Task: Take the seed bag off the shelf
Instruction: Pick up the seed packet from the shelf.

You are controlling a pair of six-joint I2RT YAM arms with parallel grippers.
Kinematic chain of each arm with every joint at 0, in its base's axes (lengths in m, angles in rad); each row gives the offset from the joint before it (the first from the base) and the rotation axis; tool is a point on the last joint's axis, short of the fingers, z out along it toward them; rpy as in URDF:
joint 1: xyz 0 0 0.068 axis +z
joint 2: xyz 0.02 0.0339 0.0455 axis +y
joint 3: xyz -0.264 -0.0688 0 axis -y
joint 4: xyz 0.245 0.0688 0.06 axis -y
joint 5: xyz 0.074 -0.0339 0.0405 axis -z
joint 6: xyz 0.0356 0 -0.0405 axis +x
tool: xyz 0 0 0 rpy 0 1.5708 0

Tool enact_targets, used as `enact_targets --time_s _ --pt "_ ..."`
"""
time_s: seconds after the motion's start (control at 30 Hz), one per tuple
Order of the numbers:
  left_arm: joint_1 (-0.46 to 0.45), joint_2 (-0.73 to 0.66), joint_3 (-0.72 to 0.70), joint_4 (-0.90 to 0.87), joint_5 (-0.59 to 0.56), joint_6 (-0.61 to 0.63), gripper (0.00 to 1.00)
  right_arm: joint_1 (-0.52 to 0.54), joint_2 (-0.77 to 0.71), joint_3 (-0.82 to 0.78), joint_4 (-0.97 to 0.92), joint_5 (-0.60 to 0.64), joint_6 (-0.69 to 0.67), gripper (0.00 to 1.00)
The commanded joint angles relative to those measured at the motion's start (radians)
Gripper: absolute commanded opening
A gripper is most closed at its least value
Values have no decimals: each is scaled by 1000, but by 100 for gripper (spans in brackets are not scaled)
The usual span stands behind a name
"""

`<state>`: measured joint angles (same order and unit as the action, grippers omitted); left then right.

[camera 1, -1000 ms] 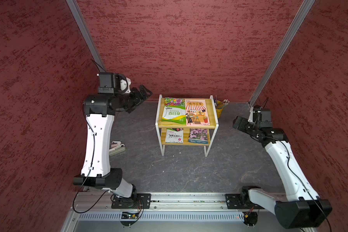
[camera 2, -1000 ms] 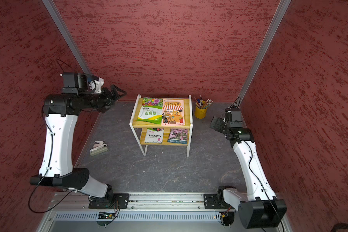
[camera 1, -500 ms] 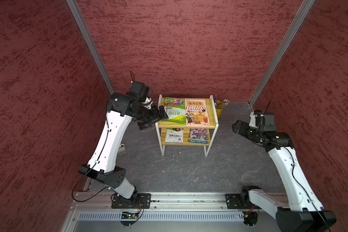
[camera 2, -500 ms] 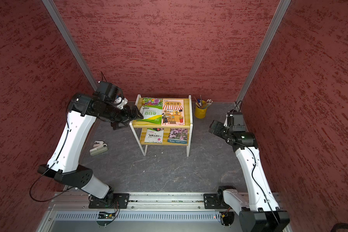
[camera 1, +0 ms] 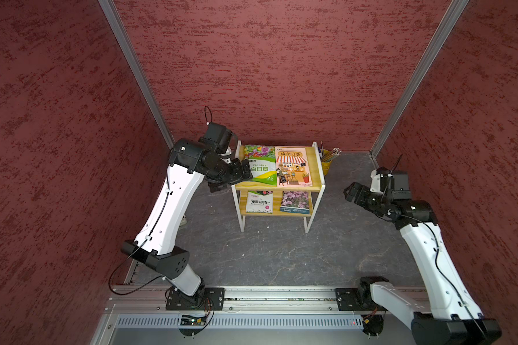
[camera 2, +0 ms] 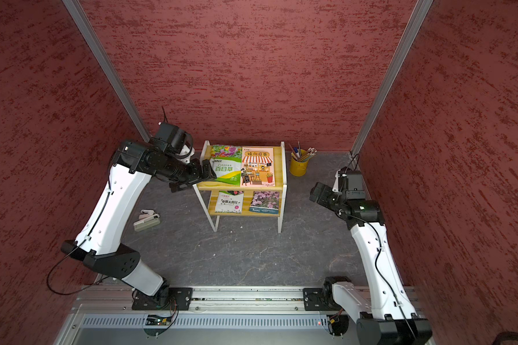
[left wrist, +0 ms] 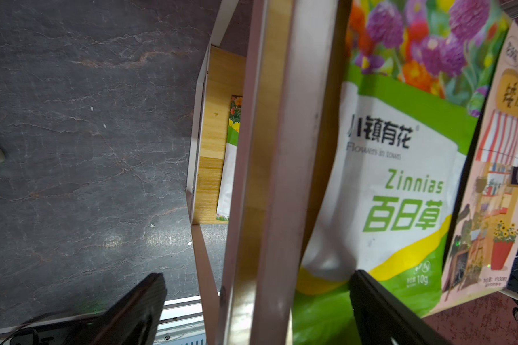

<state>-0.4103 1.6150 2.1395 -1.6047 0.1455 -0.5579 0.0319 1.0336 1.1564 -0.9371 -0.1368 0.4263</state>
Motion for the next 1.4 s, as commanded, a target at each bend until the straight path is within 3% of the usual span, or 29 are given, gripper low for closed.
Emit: enact_targets --time_s 0.0,0.4,0.73,1.37 --pt "0 14 31 47 -55 -6 100 6 -7 -16 -6 -25 15 98" --pt "38 125 142 177 7 10 100 8 -2 -50 16 -43 29 98" --pt "33 197 144 105 -28 80 100 9 -10 -79 35 -37 41 99" --pt "-24 25 -102 137 -48 55 100 9 -23 -118 51 -35 53 98"
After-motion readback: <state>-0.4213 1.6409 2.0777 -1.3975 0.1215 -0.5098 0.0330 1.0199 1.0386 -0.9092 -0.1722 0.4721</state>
